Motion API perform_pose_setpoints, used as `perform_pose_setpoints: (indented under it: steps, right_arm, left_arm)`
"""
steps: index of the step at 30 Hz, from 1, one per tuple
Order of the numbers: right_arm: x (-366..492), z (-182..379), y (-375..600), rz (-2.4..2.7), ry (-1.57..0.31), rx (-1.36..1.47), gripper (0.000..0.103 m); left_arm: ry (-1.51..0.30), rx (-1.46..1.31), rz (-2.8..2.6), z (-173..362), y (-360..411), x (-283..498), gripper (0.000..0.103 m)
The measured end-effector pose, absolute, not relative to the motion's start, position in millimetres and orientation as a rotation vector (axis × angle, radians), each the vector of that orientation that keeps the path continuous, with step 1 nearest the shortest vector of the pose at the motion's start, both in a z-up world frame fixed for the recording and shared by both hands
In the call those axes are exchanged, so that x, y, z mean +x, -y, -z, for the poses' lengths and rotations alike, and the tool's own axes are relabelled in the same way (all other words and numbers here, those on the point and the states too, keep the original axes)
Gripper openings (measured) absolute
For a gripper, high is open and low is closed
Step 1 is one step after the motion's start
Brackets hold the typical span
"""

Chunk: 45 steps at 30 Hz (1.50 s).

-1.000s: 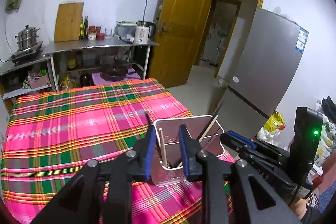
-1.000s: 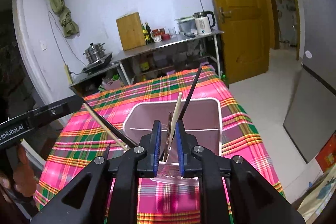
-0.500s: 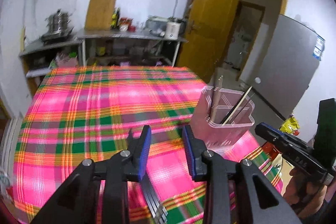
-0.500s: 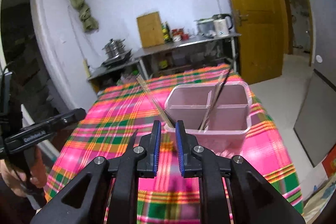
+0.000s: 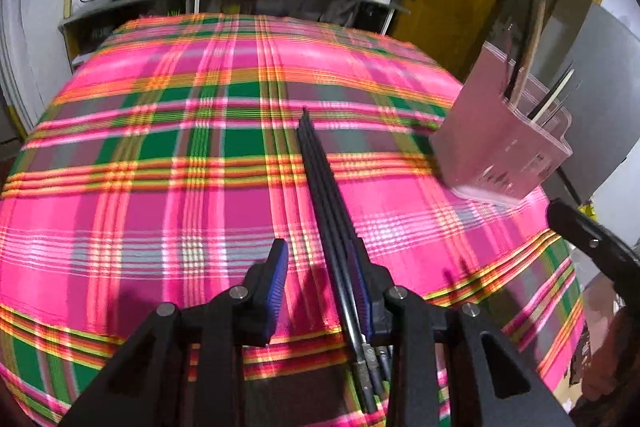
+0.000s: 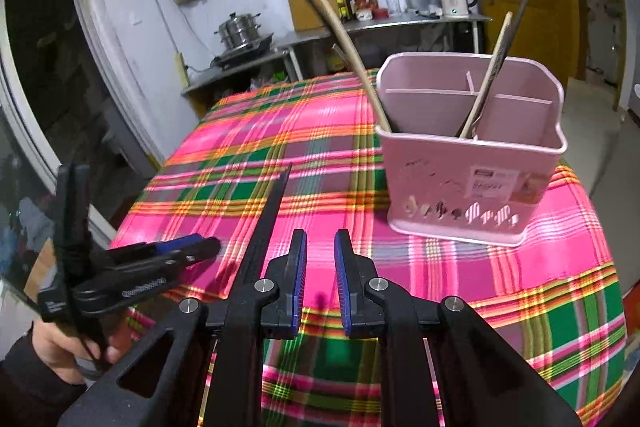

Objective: Organize utensils
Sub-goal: 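Grasp a black chopstick with the left tool while the right tool grasps another black chopstick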

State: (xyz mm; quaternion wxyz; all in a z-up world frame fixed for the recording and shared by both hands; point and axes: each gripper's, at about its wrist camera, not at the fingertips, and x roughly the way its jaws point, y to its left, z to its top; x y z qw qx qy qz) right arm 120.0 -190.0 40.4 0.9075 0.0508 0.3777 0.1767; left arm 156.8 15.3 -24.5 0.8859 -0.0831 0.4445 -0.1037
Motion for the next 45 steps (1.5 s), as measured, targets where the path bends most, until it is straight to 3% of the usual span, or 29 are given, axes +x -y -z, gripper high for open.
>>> perform_pose_setpoints:
  steps: [4,10,21,36,45]
  right_arm:
    - [122,-33,189,-0.365,-0.799,0.101,0.014]
    - [127,-26,189,-0.360,-0.817,0.103,0.014]
    - [135,-15,175,-0.382,-0.848,0.089,0.014]
    - [181,17,111,-0.471,-0.928,0.037,0.014]
    - [207,42,90,-0.454,-0.983,0.014,0.014]
  left_arm:
    - [-0.954,-0.149,0.207,41,-9,165,0.032]
    - [-0.918,-0.112,0.193,47,-5,166,0.045]
    - [-0.877,-0.092,0.161,48,-13,160,0.044]
    - [-0.886,-0.122,0.078,50,-45,168,0.022]
    - [-0.889,-0.151,0.100,51,-54,170,0.022]
